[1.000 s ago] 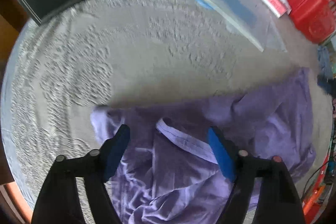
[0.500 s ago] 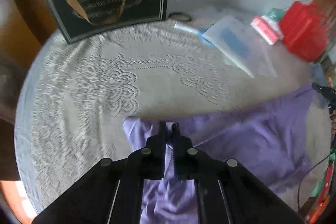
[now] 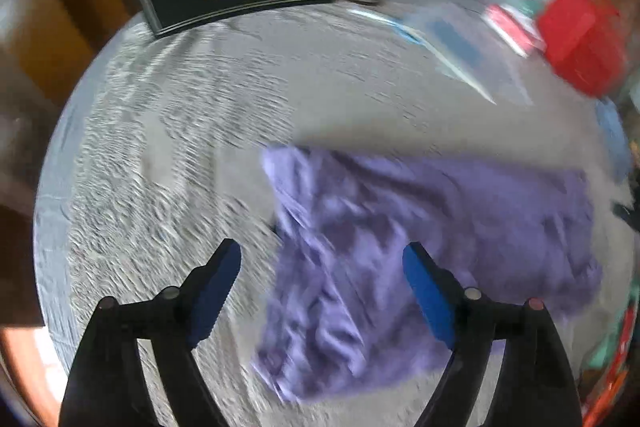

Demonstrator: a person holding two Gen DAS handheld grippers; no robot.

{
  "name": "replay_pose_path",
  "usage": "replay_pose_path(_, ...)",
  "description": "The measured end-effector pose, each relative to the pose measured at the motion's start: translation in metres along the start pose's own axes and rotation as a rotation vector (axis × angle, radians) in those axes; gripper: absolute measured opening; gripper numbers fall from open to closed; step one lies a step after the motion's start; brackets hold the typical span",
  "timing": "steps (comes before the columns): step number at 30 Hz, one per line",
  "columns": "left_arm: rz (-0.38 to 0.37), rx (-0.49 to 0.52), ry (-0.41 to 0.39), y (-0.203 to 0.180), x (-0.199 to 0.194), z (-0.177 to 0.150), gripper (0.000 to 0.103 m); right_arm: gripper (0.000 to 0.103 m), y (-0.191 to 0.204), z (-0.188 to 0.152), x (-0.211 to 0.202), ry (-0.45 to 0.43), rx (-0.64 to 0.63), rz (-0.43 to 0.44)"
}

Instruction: Fold clothes

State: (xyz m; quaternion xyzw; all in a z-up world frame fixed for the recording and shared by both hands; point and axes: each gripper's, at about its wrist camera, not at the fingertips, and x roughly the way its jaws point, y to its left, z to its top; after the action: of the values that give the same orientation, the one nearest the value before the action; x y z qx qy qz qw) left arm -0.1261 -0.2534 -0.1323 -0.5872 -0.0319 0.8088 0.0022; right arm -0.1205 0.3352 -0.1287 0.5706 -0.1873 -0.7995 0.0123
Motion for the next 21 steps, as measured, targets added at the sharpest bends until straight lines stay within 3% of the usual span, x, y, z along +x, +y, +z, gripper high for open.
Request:
replay_pose_path(2, 0.018, -0.005, 0.032, 0.0, 0.017, 0.005, 0.074, 0.037, 0.008, 0.011, 0.01, -0.001, 0.007, -0.004)
replay_pose_path(4, 0.036, -0.01, 0.064, 0.0, 0.035, 0.01, 0.041, 0.039, 0.017, 0.019, 0.028, 0.013, 0.015, -0.004)
replay_pose_path(7, 0.063, -0.017, 0.112, -0.001, 0.061, 0.018, 0.025, 0.039, 0.031, 0.028, 0.063, 0.074, 0.003, -0.013)
replay_pose_path(9, 0.092, -0.022, 0.125, 0.002, 0.072, 0.021, 0.024, 0.02, 0.04, 0.028, 0.08, 0.122, -0.032, -0.015)
replay_pose_path(10, 0.115, -0.026, 0.118, 0.005, 0.073, 0.021, 0.024, 0.003, 0.045, 0.026, 0.086, 0.144, -0.058, -0.024)
replay_pose_path(11, 0.156, -0.029, 0.11, 0.008, 0.073, 0.022, 0.024, 0.0, 0.048, 0.025, 0.088, 0.152, -0.083, -0.071)
replay_pose_path(14, 0.175, -0.074, 0.046, 0.021, 0.055, 0.025, 0.024, 0.001, 0.03, 0.027, 0.074, 0.086, -0.034, -0.165)
replay_pose_path(17, 0.089, -0.076, 0.015, 0.022, 0.032, 0.025, 0.024, 0.005, 0.009, 0.021, 0.043, 0.037, 0.04, -0.083)
replay_pose_path(19, 0.045, -0.056, 0.019, 0.014, 0.023, 0.022, 0.043, 0.018, 0.004, 0.01, 0.032, 0.055, 0.062, -0.045)
replay_pose_path(21, 0.016, -0.037, 0.025, 0.002, 0.017, 0.018, 0.053, 0.032, 0.003, 0.003, 0.031, 0.069, 0.081, -0.026)
